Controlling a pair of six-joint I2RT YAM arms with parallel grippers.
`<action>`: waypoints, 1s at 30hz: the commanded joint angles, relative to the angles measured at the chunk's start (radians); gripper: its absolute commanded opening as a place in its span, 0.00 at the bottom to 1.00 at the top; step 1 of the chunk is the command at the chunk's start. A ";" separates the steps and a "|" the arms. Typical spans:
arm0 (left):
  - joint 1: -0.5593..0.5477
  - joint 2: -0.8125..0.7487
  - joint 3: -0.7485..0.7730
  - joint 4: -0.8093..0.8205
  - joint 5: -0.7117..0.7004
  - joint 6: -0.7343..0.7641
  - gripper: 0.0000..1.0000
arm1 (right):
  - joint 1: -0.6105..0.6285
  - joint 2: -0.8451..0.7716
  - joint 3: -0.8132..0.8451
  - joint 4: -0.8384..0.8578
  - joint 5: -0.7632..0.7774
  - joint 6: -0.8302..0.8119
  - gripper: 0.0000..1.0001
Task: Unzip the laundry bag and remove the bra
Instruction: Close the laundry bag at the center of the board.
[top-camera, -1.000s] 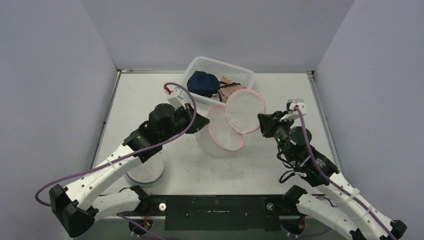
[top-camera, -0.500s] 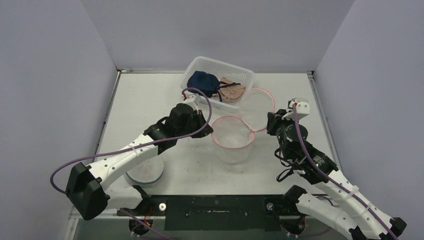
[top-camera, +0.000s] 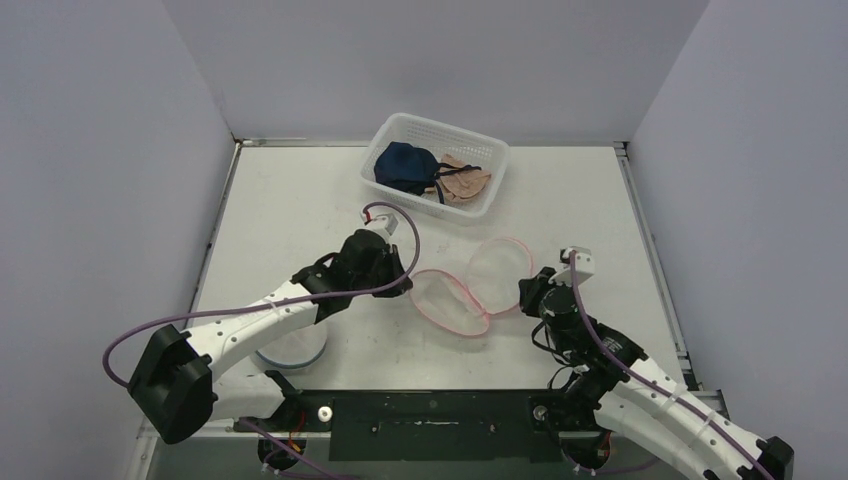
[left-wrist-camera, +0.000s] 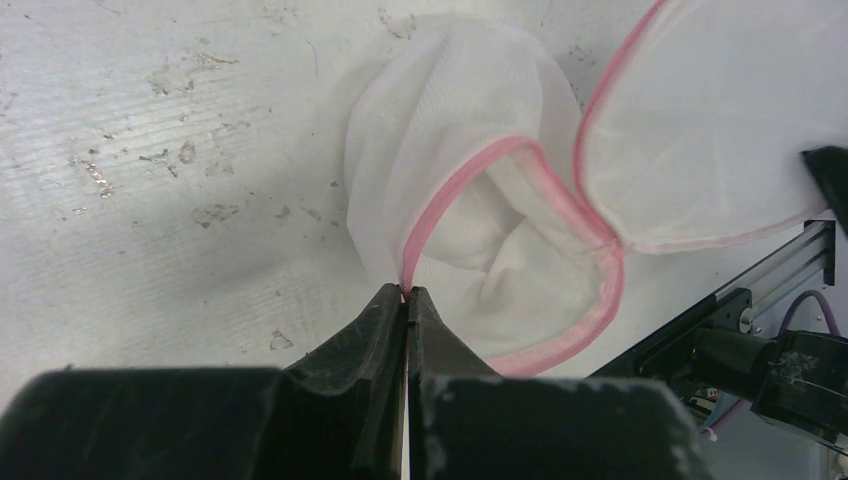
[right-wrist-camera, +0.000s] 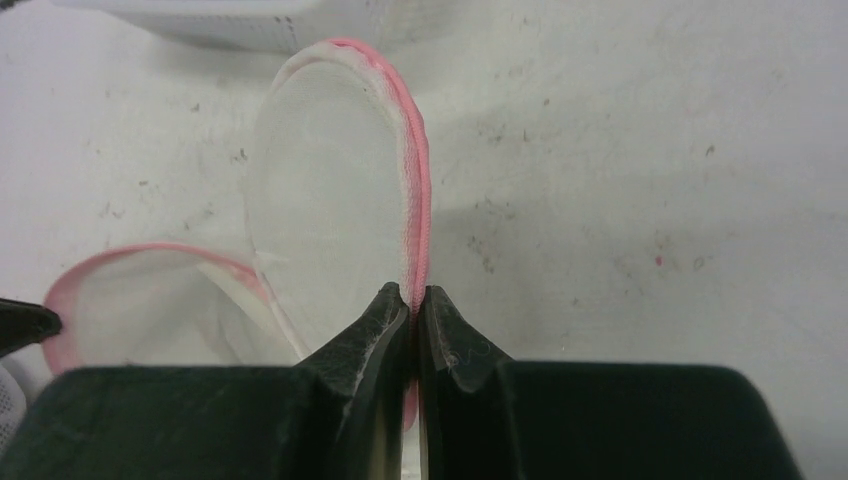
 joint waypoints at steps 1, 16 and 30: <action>0.006 -0.050 0.023 -0.034 -0.051 0.072 0.00 | 0.011 -0.007 -0.069 0.095 -0.087 0.125 0.05; 0.006 -0.009 0.108 -0.234 -0.039 0.199 0.00 | -0.023 -0.004 -0.171 0.132 -0.196 0.240 0.77; 0.010 -0.002 0.147 -0.312 -0.115 0.243 0.00 | -0.248 -0.033 -0.363 0.205 -0.527 0.431 0.91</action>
